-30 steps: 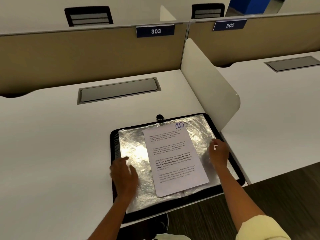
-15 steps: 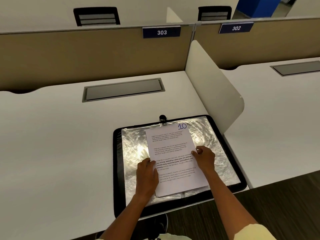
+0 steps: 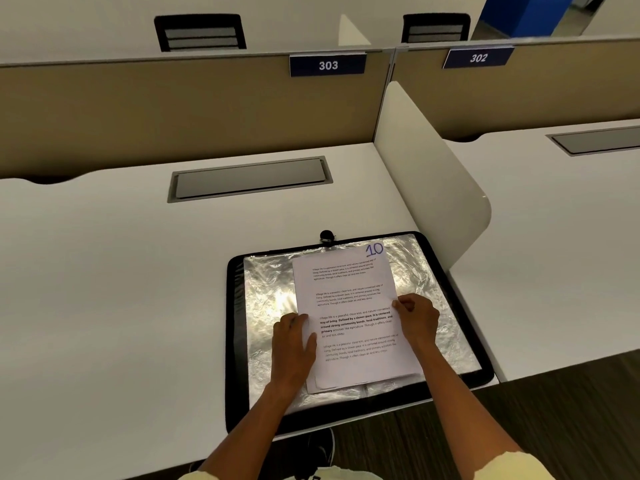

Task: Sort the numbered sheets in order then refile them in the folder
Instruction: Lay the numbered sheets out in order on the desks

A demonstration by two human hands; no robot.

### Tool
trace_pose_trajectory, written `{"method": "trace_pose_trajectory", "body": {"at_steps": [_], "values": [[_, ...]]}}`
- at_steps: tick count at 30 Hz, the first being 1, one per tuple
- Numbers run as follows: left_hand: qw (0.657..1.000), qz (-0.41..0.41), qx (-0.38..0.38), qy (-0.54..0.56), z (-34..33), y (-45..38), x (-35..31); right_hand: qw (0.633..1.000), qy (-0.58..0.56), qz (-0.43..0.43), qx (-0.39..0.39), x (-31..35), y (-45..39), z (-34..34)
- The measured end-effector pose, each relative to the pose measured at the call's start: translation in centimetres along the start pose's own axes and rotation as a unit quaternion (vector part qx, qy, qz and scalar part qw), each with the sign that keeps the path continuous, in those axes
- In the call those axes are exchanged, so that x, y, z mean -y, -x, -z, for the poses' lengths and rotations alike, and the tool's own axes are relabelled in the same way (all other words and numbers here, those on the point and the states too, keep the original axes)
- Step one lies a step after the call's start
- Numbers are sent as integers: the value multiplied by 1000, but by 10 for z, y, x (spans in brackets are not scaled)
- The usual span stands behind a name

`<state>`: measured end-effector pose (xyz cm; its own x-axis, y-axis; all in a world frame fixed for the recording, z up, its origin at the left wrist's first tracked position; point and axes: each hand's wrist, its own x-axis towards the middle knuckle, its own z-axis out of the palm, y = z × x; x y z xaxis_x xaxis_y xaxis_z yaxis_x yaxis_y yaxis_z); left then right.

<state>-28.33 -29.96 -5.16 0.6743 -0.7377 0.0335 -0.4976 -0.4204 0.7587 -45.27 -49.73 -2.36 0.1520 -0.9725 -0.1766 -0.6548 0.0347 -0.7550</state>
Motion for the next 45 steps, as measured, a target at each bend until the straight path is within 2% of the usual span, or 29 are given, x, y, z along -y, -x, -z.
{"method": "trace_pose_trajectory", "body": {"at_steps": [5,8,11,15,19,25,30,36,45], "values": [[1000,9,-4,1,-4,-7,-1,998,-62,-4,-33,1,2,9],[1000,29,-1,7,-5,-12,-5,993,-115,-2,-2,2,0,14],[999,41,6,23,-2,-16,-14,981,-188,-42,28,0,-6,16],[987,110,-5,120,5,-26,-28,964,-255,-69,39,12,-7,17],[959,166,-13,231,20,-27,-33,949,-289,-95,81,20,-7,7],[919,231,-54,315,52,-25,-10,945,-300,-72,111,42,17,-22],[933,214,-101,272,97,-15,29,955,-247,-47,156,60,42,-63],[939,224,-147,217,160,6,73,967,-183,-28,174,99,93,-122],[937,248,-171,176,232,27,138,983,-100,5,156,136,161,-192]]}}
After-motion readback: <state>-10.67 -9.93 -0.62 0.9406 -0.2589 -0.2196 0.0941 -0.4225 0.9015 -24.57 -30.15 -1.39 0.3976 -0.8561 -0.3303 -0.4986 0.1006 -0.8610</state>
